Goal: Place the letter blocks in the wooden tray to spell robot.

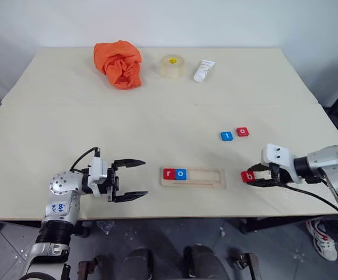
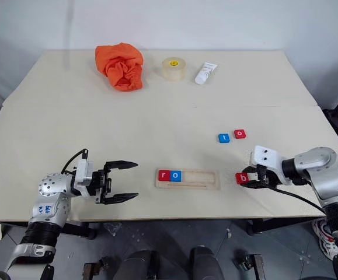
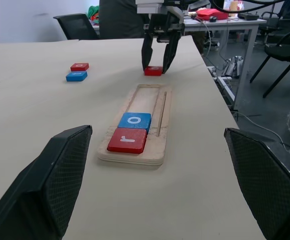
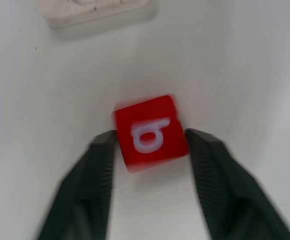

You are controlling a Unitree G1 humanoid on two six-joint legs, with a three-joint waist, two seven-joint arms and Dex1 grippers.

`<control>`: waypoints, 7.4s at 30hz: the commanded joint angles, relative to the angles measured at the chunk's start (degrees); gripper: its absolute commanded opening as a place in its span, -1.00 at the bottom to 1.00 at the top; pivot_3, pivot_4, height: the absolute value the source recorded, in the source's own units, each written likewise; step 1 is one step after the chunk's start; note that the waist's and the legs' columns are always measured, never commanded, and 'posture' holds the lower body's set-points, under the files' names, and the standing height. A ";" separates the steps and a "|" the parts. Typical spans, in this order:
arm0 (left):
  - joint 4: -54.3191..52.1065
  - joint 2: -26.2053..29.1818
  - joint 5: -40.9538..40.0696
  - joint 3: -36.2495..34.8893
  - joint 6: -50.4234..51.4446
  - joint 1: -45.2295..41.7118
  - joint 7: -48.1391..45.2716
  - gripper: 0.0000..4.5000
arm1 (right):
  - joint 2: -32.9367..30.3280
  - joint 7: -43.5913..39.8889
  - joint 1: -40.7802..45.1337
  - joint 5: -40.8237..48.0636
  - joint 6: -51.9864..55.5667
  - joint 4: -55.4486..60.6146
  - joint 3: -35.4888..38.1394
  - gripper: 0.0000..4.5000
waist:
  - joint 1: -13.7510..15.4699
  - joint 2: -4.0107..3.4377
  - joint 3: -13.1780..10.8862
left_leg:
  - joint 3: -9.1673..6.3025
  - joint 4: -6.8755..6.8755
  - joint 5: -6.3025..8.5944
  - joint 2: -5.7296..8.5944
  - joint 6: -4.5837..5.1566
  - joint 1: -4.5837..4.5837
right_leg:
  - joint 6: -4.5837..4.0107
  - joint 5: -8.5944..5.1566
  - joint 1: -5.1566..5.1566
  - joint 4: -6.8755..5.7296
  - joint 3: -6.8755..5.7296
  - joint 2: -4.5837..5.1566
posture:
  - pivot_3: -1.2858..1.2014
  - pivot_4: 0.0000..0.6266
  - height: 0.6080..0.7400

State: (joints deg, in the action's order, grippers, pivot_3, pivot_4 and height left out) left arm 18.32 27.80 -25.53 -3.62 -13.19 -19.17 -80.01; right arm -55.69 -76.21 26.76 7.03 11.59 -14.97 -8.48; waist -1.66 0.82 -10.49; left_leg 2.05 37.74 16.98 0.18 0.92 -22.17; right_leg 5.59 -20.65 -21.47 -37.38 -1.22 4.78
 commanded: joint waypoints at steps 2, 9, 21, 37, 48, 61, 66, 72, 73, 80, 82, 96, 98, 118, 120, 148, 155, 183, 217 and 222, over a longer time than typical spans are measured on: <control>-1.12 0.14 -1.00 -0.62 0.03 -0.95 0.29 1.00 | 2.34 0.60 0.05 1.87 0.62 0.10 1.80 -0.35 | -0.05 0.00 0.00 | 0.00 0.00 0.00 0.00 0.00 0.00 | 0.00 0.00 0.01 0.00 0.00 0.00 | 0.03 -0.52 1.00; -0.64 -0.13 -1.02 -0.53 0.05 -1.58 0.39 1.00 | 4.60 2.22 0.37 9.31 11.28 11.28 6.03 -0.35 | 0.12 -0.04 -0.02 | -0.01 0.01 0.01 0.00 0.00 -0.02 | 0.00 0.00 -0.04 -0.02 -0.02 0.00 | 0.03 -0.52 1.00; 0.31 1.00 -1.29 -0.97 0.55 -1.73 -1.23 1.00 | 6.01 10.57 0.78 9.64 28.05 32.39 -0.85 -0.35 | 0.15 -0.04 -0.02 | -0.06 -0.04 0.09 0.00 0.01 -0.09 | -0.01 0.00 -0.05 0.11 -0.03 0.04 | 0.03 -0.52 1.00; 1.55 1.31 -1.12 -1.07 -0.20 -2.27 -2.38 1.00 | 8.83 12.94 8.85 1.85 27.87 32.45 -13.30 -0.35 | 0.08 -0.04 -0.02 | -0.06 -0.10 0.11 0.01 0.05 -0.19 | 0.00 0.00 -0.09 0.31 -0.07 0.04 | 0.03 -0.52 1.00; -0.73 1.20 -1.42 -1.29 0.07 -0.40 -1.53 1.00 | 10.41 10.60 12.28 0.62 25.64 28.89 -15.20 -0.35 | 0.06 -0.04 -0.02 | -0.06 -0.10 0.11 0.01 0.05 -0.19 | 0.00 0.00 -0.10 0.30 -0.12 0.04 | 0.03 -0.52 1.00; -1.24 0.94 -1.43 -1.21 -0.12 -0.01 -1.13 1.00 | 11.46 8.88 12.86 -0.64 25.56 27.75 -15.98 0.38 | 0.06 -0.04 -0.02 | -0.07 -0.10 0.11 0.01 0.05 -0.19 | 0.00 0.00 -0.10 0.29 -0.13 0.03 | 0.03 -0.52 1.00; -0.69 0.86 -1.33 -1.23 -0.32 -0.51 -1.17 1.00 | 11.15 8.38 12.78 -0.36 26.45 28.80 -15.34 0.98 | 0.07 -0.04 -0.02 | -0.07 -0.10 0.11 0.01 0.05 -0.19 | 0.00 0.00 -0.10 0.29 -0.13 0.04 | 0.03 -0.52 1.00; 0.11 0.53 -1.15 -1.15 -0.73 -1.09 -1.30 1.00 | 9.47 7.78 10.93 1.95 27.72 31.14 -12.18 0.98 | 0.08 -0.04 -0.02 | -0.07 -0.10 0.11 0.01 0.05 -0.20 | 0.00 0.00 -0.10 0.30 -0.14 0.04 | 0.03 -0.52 1.00; 0.51 0.46 -1.08 -1.15 -0.82 -1.35 -1.39 1.00 | 9.00 7.40 10.00 3.35 27.70 31.68 -10.54 0.98 | 0.09 -0.04 -0.02 | -0.07 -0.10 0.11 0.01 0.05 -0.20 | 0.00 0.00 -0.10 0.30 -0.13 0.04 | 0.03 -0.52 1.00; 3.33 -0.30 -1.66 -1.52 -2.29 -3.11 -3.18 1.00 | 9.61 10.90 3.51 9.36 22.94 27.53 2.91 0.98 | 0.21 -0.03 -0.02 | -0.08 -0.05 0.12 0.02 0.05 -0.21 | 0.02 0.01 -0.05 0.31 -0.17 0.04 | 0.03 -0.52 1.00; 4.68 -0.77 -2.11 -1.68 -3.25 -3.80 -4.48 1.00 | 9.76 12.58 1.83 9.53 19.67 23.60 6.73 0.98 | 0.28 -0.03 -0.02 | -0.09 -0.03 0.12 0.02 0.05 -0.21 | 0.03 0.02 -0.02 0.32 -0.20 0.04 | 0.03 -0.52 1.00; 16.97 -0.58 -1.62 -0.54 -8.61 -10.30 -11.26 1.00 | 7.93 19.25 -8.34 11.41 6.38 4.43 24.79 0.98 | 0.20 -0.03 -0.02 | 0.00 0.12 0.10 0.03 0.09 -0.18 | 0.05 0.02 -0.03 -0.07 -0.18 0.01 | 0.03 -0.52 1.00; 17.98 -0.48 -1.80 -0.43 -8.69 -11.10 -11.73 1.00 | 7.81 18.69 -10.79 12.98 7.18 6.12 26.70 0.98 | 0.22 -0.04 -0.02 | 0.00 0.20 0.10 0.02 0.09 -0.17 | 0.05 0.02 -0.02 -0.07 -0.17 0.00 | 0.03 -0.52 1.00; 18.96 1.14 -3.19 1.57 -7.85 -12.03 -12.48 1.00 | 8.21 25.53 -15.23 15.39 11.93 11.96 29.41 0.98 | 0.21 -0.03 -0.02 | 0.01 0.23 0.10 0.02 0.11 -0.14 | 0.05 0.02 -0.02 -0.09 -0.07 0.02 | 0.03 -0.52 1.00; 18.81 1.13 -3.22 1.52 -7.83 -11.97 -12.48 1.00 | 8.19 25.69 -15.16 15.32 11.97 12.06 29.38 0.98 | 0.20 -0.03 -0.02 | 0.01 0.23 0.10 0.02 0.11 -0.14 | 0.05 0.02 -0.02 -0.09 -0.07 0.02 | 0.03 -0.52 1.00; 12.86 1.18 -3.80 0.66 -7.40 -7.97 -10.33 1.00 | 26.49 50.99 24.58 0.67 -2.92 -38.61 17.90 0.98 | -0.12 -0.05 -0.03 | 0.03 0.20 0.07 0.02 0.08 -0.23 | 0.04 0.02 -0.15 -0.34 -0.14 0.03 | 0.03 -0.52 1.00; 10.80 1.52 -3.85 0.05 -7.13 -6.11 -9.36 1.00 | 25.98 50.23 21.40 0.34 0.34 -34.76 17.37 0.98 | -0.23 -0.06 -0.03 | 0.03 0.20 0.07 0.01 0.07 -0.23 | 0.04 0.02 -0.15 -0.35 -0.12 0.02 | 0.03 -0.52 1.00; 13.25 0.76 -3.65 1.24 -7.25 -9.16 -11.68 1.00 | 34.19 63.44 -19.59 12.72 32.17 42.06 26.24 -0.35 | 0.14 -0.06 -0.03 | -0.03 -0.11 0.10 0.00 0.08 -0.20 | 0.04 0.02 -0.13 -0.18 -0.10 0.02 | 0.03 -0.52 1.00; 14.64 0.40 -3.42 1.48 -7.63 -10.89 -11.46 1.00 | 6.87 31.43 -25.33 14.37 23.55 40.53 16.97 0.99 | 0.17 -0.04 -0.03 | 0.01 -0.34 0.21 0.05 0.38 -0.07 | 0.04 0.02 -0.05 0.26 -0.04 -0.01 | 0.03 -0.52 1.00; 14.18 0.08 -3.37 1.60 -7.64 -10.54 -11.16 1.00 | -1.36 16.51 -17.21 10.38 13.22 26.70 9.81 0.99 | 0.10 -0.03 -0.03 | 0.04 -0.20 0.20 0.05 0.36 -0.09 | 0.05 0.03 -0.02 0.29 -0.04 -0.01 | 0.03 -0.52 1.00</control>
State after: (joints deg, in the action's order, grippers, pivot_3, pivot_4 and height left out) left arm 34.16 27.74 -27.94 -1.64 -20.21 -29.84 -86.06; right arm -55.49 -55.13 8.43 18.82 28.32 14.08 2.50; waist -1.56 0.79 -10.52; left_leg 2.08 37.57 17.15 0.22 1.22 -22.26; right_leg 5.65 -20.62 -21.49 -37.10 -1.26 4.77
